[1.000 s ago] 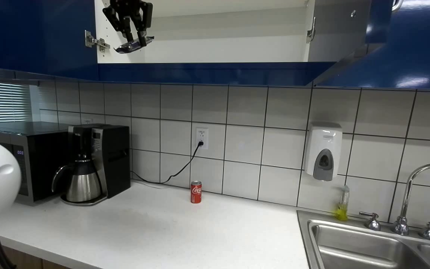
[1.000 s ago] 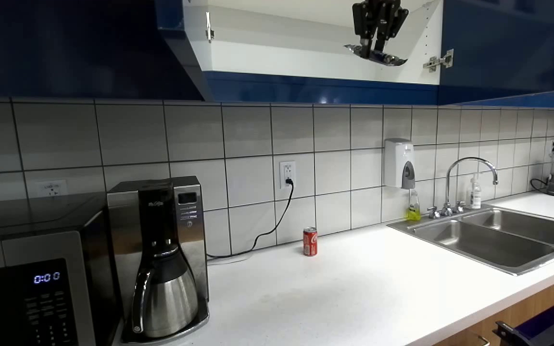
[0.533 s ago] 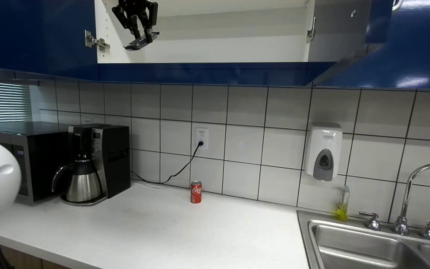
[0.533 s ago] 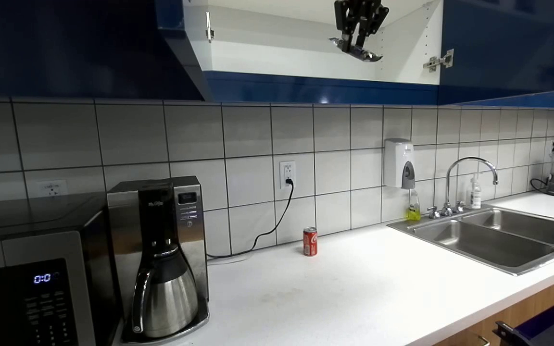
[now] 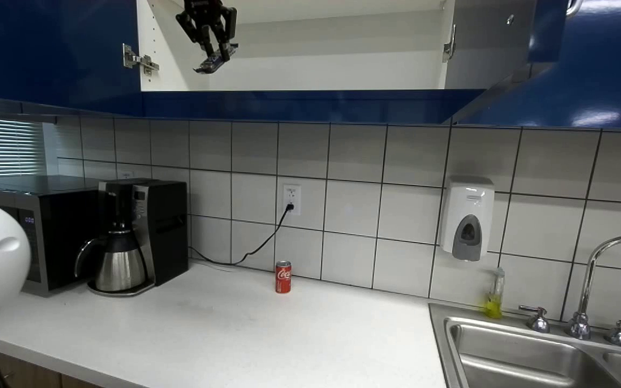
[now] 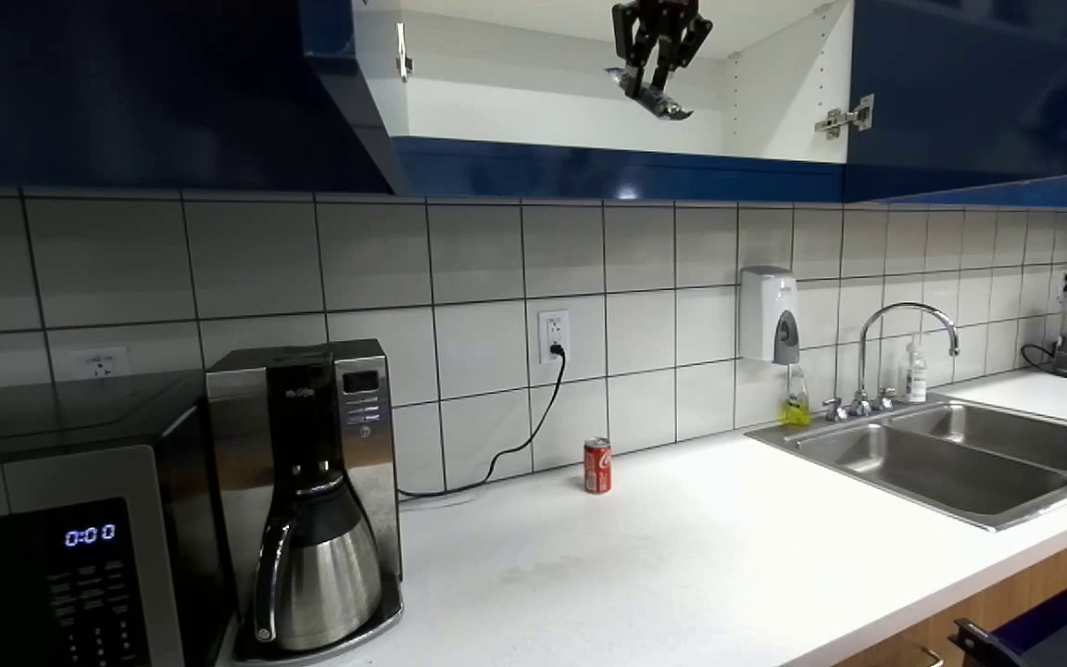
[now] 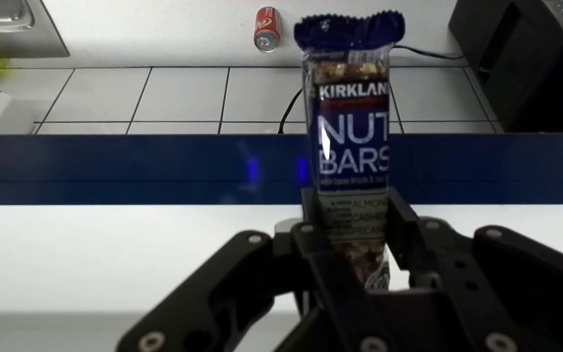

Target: Put the candy bar into the cupboard

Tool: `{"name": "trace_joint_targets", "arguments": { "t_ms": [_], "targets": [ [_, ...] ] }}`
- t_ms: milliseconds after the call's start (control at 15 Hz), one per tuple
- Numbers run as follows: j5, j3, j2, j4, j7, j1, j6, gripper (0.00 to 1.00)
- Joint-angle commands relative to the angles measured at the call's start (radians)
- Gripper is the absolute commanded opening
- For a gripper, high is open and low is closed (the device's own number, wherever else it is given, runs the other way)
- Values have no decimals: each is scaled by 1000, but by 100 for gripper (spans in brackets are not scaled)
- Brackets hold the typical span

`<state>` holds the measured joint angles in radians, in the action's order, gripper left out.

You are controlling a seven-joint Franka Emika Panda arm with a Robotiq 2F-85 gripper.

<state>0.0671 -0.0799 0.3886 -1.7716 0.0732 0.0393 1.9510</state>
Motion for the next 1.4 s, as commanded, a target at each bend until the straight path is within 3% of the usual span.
{"name": "trace_joint_targets", "arguments": {
  "t_ms": [0, 1333],
  "targets": [
    [23, -18, -72, 81, 42, -11, 34, 10],
    [84, -19, -341, 349, 168, 7, 39, 10]
  ]
}}
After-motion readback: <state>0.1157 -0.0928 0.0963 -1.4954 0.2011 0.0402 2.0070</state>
